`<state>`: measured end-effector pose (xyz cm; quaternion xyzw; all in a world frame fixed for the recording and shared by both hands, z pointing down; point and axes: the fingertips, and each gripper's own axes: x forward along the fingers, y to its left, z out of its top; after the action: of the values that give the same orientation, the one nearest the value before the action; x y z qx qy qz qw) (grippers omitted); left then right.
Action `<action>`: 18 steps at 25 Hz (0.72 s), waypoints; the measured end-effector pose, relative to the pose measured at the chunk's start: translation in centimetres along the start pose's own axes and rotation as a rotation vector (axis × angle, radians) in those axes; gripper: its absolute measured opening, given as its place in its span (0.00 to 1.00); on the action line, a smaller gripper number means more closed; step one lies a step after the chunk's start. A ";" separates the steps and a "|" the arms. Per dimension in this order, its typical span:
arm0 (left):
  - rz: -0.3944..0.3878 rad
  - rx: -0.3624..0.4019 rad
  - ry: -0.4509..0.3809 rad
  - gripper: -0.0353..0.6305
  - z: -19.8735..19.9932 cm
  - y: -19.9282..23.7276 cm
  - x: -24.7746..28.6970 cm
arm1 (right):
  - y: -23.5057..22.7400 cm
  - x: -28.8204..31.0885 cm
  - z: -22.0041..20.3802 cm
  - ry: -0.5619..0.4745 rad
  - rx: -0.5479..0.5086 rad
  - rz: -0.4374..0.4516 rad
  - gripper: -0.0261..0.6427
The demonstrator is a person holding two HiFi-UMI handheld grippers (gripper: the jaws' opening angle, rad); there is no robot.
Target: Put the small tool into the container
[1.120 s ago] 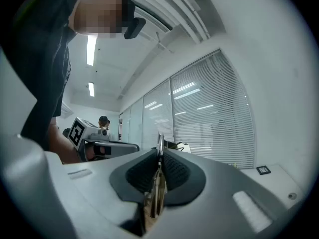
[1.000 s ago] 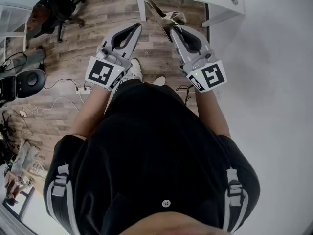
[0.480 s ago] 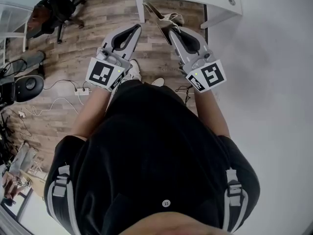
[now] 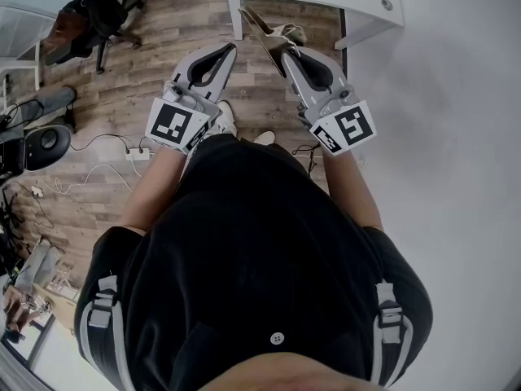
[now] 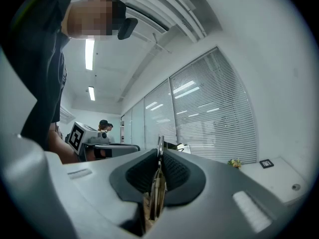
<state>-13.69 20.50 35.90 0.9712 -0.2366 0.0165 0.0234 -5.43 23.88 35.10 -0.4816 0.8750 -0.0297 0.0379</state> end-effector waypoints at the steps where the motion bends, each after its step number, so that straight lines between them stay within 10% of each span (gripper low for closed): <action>1: -0.001 0.000 0.000 0.06 0.0 0.0 0.0 | 0.0 0.0 0.0 0.000 0.000 0.000 0.09; 18: -0.022 0.002 -0.011 0.06 -0.4 0.5 0.3 | -0.1 0.3 -0.4 -0.007 -0.010 -0.025 0.09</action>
<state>-13.69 19.92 36.28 0.9738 -0.2260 0.0111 0.0213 -5.54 23.63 35.47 -0.4928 0.8690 -0.0242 0.0380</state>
